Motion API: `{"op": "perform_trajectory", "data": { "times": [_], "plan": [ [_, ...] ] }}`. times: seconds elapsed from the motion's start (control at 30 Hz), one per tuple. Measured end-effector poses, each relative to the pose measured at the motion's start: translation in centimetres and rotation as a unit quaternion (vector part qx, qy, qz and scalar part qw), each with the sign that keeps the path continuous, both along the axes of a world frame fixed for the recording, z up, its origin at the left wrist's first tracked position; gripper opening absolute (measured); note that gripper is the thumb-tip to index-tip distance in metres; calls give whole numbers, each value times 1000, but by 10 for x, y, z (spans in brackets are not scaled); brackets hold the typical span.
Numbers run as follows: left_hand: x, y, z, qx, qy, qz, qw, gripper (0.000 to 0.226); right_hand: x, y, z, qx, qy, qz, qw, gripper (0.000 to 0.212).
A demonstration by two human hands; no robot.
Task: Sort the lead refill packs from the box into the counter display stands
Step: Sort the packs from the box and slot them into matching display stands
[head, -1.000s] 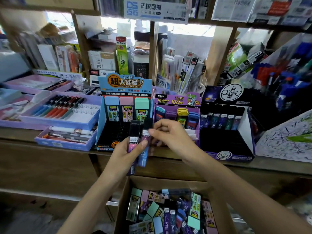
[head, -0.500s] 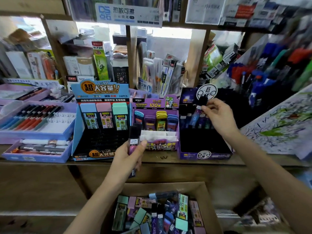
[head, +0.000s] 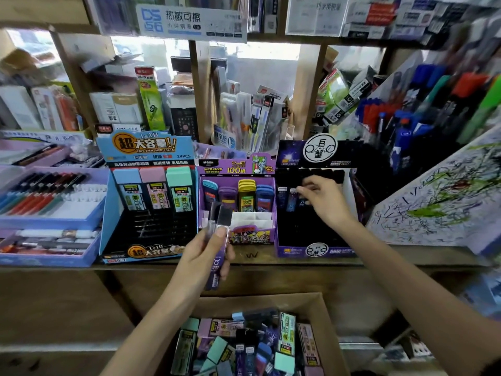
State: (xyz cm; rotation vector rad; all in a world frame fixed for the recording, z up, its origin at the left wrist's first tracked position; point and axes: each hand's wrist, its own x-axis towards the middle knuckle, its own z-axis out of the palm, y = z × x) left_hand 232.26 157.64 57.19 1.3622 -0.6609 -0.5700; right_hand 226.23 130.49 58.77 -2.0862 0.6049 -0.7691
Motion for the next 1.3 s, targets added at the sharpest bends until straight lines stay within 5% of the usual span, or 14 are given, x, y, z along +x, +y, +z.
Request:
{"op": "perform_trajectory", "data": {
  "times": [0.23, 0.4, 0.5, 0.57, 0.87, 1.03, 1.2, 1.3],
  "plan": [
    [-7, -13, 0, -8, 2, 3, 1000, 37, 0, 1, 6, -30, 54, -45, 997, 18],
    [-17, -25, 1, -21, 20, -4, 1000, 38, -25, 28, 13, -142, 95, -92, 981, 14],
    [-24, -35, 3, -16, 12, -20, 1000, 35, -44, 68, 19, 57, 34, 65, 996, 17],
    [-29, -43, 4, -14, 4, -25, 1000, 34, -51, 92, 21, 194, 0, 156, 969, 19],
    [-35, -61, 5, 12, 71, 44, 996, 54, -64, 80, 41, 282, -113, 112, 946, 11],
    [-26, -54, 3, 48, 13, 71, 996, 36, -58, 16, 61, 163, -147, 1, 976, 17],
    [-26, -50, -1, 50, -23, 60, 997, 30, -33, -17, 45, 22, -16, -11, 1000, 7],
    [-25, -50, -3, 42, -27, 61, 997, 7, -26, -20, 37, -35, 32, 9, 999, 10]
  ]
}}
